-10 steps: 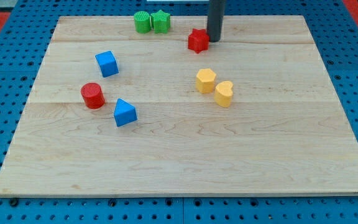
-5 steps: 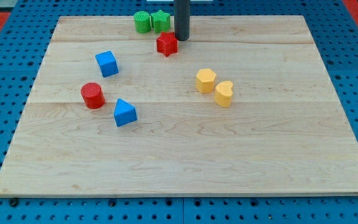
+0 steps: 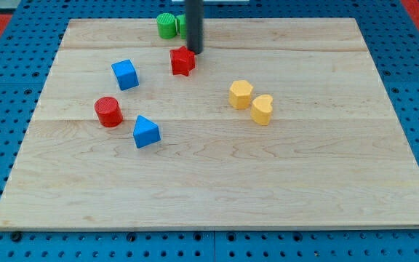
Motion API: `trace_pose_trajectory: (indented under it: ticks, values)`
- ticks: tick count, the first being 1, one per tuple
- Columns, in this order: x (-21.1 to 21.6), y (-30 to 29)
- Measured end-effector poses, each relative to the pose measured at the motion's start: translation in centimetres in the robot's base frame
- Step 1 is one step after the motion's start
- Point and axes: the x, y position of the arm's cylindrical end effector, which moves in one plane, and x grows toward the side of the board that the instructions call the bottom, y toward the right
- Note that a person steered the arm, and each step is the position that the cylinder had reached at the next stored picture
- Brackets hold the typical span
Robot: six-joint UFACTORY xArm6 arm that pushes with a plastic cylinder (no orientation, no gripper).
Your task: Push the red star closer to the red circle
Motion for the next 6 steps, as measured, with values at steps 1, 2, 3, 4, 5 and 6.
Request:
trace_pose_trajectory:
  ticks: [1, 2, 3, 4, 5, 6]
  values:
    - [2.8, -1.5]
    - [6.3, -0.2]
    - [10.2, 0.2]
    - [10.7, 4.0]
    - [12.7, 1.9]
    - [13.7, -6.6]
